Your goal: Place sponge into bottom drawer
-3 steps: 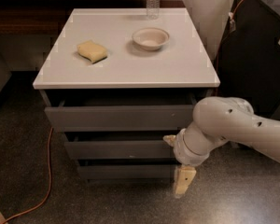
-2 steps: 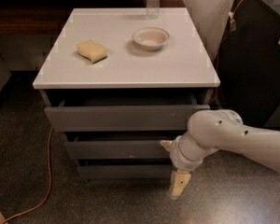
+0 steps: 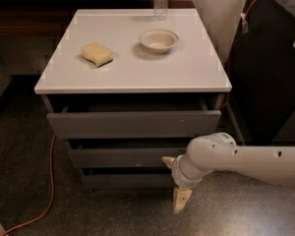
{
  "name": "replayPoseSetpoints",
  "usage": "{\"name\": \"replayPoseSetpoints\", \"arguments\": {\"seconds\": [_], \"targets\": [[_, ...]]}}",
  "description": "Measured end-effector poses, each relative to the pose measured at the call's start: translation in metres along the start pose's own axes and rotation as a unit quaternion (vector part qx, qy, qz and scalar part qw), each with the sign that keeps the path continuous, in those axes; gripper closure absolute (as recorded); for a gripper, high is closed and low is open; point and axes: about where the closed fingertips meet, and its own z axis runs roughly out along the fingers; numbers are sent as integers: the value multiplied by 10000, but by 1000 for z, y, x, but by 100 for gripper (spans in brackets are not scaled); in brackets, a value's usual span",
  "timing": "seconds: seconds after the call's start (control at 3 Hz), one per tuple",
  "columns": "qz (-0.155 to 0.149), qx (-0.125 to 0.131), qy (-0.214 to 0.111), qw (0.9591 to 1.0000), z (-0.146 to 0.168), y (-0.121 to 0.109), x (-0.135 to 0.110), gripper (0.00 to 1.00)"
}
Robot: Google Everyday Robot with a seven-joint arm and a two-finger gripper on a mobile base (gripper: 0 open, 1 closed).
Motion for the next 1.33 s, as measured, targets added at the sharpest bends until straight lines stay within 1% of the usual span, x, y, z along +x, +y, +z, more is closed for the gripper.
{"name": "replayPoseSetpoints", "arguments": {"seconds": [0.33,0.67,1.0,1.33], "targets": [[-31,66,32,10000,35,2,14,0],[40,244,-1,9997,97,3,40,0],[22,207,-10,9998,100,4,40,0],[-44,75,-44,10000,108,8,40,0]]}}
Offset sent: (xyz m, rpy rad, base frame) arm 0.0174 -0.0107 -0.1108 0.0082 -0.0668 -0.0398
